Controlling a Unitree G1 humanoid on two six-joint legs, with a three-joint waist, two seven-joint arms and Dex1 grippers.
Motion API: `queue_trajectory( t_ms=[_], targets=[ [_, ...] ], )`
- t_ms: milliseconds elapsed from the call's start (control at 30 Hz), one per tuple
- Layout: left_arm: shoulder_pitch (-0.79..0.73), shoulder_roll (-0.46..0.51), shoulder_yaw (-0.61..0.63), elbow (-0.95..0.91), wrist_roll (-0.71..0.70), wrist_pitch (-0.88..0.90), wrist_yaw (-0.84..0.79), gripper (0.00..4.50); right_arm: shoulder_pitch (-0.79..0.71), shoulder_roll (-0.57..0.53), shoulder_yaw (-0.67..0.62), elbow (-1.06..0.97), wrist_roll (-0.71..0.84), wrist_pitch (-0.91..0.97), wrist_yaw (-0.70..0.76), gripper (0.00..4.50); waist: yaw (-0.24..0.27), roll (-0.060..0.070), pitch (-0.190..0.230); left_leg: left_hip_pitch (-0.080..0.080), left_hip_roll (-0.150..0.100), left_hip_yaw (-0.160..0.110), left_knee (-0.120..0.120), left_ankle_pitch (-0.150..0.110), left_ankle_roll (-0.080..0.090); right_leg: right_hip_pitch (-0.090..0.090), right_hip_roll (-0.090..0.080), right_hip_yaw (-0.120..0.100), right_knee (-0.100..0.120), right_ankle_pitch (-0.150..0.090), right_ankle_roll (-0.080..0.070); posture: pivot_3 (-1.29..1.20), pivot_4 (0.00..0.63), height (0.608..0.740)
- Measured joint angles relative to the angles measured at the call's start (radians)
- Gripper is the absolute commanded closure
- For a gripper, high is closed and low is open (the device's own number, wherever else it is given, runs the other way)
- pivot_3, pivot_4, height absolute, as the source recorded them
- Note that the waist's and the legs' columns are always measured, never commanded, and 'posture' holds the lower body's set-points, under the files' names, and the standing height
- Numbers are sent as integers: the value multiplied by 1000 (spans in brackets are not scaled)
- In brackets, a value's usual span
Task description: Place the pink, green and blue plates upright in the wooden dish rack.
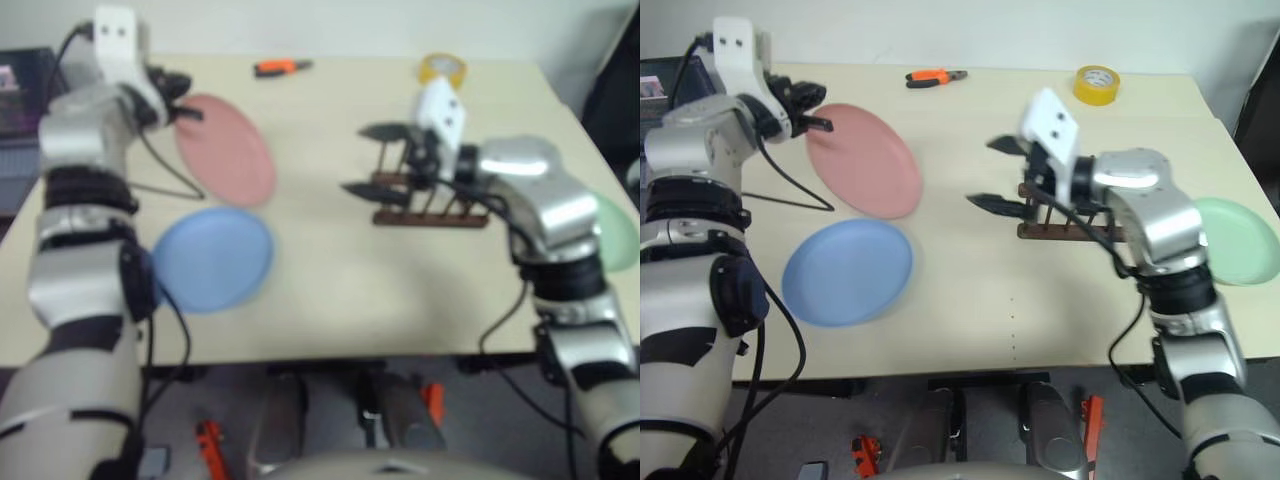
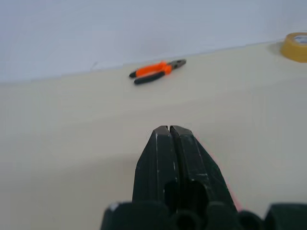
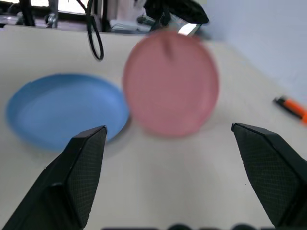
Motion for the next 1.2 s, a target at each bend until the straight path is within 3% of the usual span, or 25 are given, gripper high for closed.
queue_trajectory(
  t_ms=[233,500,600,767,933,1200],
  targets=[
    [-5,-2,-51,-173,1,89,-34,4442,-33,224,109,148,-128,-115,-138,0,0,0,0,0,-1,0,0,0,0,0,0,1,0,0,0,0,150,740],
    [39,76,-57,-83,43,64,18,4442,-32,238,123,199,-164,-174,-144,0,0,0,0,1,0,-1,1,0,0,0,0,1,1,0,0,0,150,740],
    [46,79,-19,50,36,33,69,3858,-19,228,120,199,-165,-180,-136,0,0,0,0,1,0,-1,1,0,0,0,0,1,1,0,0,0,150,740],
    [46,77,16,299,38,-71,164,2073,5,197,118,201,-175,-180,-128,0,2,-1,0,0,0,0,1,0,0,0,0,0,1,0,0,0,150,740],
    [47,62,36,419,41,-141,251,272,36,168,116,185,-185,-168,-127,0,7,-3,-2,0,-1,0,1,0,0,0,-1,-1,-1,0,0,0,150,740],
    [87,10,86,461,18,-159,294,272,88,117,112,84,-187,-86,-127,0,7,-3,-2,0,-1,0,1,0,0,0,-1,-1,0,1,0,0,150,740]
  ],
)
